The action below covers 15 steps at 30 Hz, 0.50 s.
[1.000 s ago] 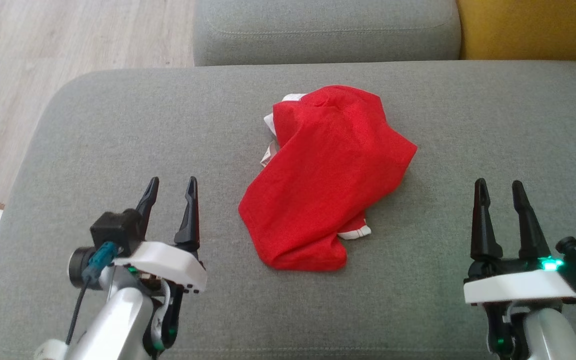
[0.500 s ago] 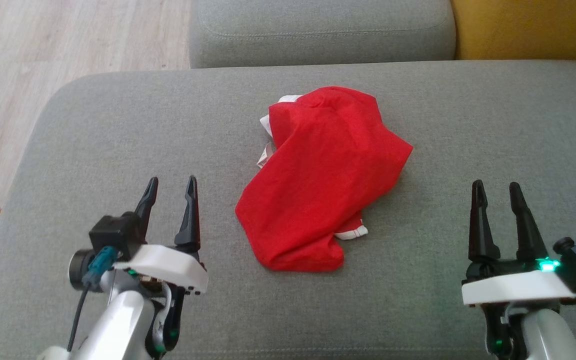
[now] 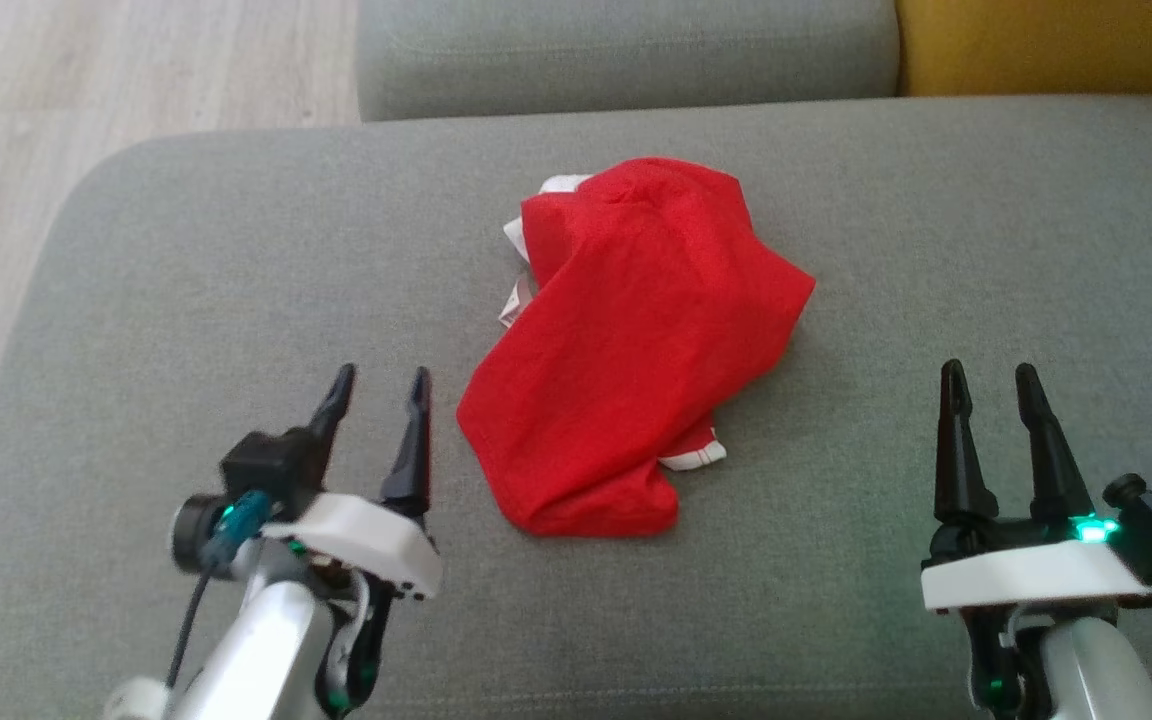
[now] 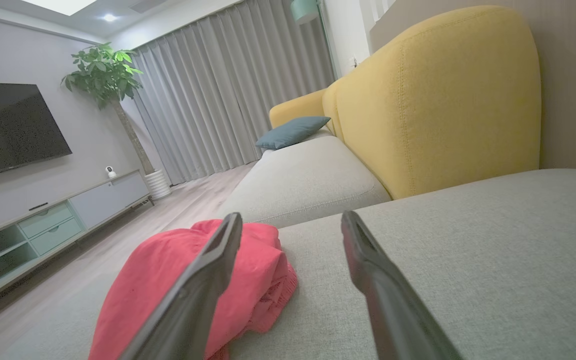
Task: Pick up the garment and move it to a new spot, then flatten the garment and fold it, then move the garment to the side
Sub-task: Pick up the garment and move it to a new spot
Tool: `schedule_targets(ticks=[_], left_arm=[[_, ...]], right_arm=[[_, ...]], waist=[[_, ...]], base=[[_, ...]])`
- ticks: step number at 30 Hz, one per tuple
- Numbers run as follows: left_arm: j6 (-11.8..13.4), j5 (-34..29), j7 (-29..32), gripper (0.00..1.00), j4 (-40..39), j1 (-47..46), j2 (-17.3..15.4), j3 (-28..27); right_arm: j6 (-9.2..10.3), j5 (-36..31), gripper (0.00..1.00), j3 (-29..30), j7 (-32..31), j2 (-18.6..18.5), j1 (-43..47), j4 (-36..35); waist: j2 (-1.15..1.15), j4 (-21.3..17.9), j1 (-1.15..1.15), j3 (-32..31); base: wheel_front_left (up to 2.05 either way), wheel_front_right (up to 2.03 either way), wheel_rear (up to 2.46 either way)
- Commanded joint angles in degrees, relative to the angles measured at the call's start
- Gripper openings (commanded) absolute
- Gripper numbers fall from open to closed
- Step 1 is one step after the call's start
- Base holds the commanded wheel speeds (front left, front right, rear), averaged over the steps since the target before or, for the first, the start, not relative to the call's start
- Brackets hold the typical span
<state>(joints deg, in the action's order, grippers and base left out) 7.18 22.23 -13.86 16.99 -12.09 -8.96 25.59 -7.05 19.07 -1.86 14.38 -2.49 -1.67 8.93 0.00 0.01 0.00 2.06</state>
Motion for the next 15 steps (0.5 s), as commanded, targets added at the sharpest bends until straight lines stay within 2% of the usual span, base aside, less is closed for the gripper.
schedule_targets(ticks=[1,9,15], left_arm=[[-0.2,-0.7,0.2,1.00,-1.4,-3.9,-0.2,-1.6],[-3.1,-2.4,5.1,1.00,3.2,-9.3,1.9,3.9],[-2.9,-4.4,7.6,1.00,9.3,-16.0,2.5,5.4]], right_arm=[[-0.44,-0.4,1.00,-1.4,0.6,-0.4,-2.0,-2.0],[-0.44,-0.7,1.00,-1.8,0.6,-0.4,-3.0,-2.5],[-0.44,-0.8,1.00,-2.1,0.6,-0.4,-4.3,-2.8]], waist=[[0.00,-0.3,0.00,0.5],[0.00,-2.2,0.00,3.9],[0.00,-4.3,0.00,7.0]], base=[[0.00,0.00,0.00],[0.00,0.00,0.00],[0.00,0.00,0.00]])
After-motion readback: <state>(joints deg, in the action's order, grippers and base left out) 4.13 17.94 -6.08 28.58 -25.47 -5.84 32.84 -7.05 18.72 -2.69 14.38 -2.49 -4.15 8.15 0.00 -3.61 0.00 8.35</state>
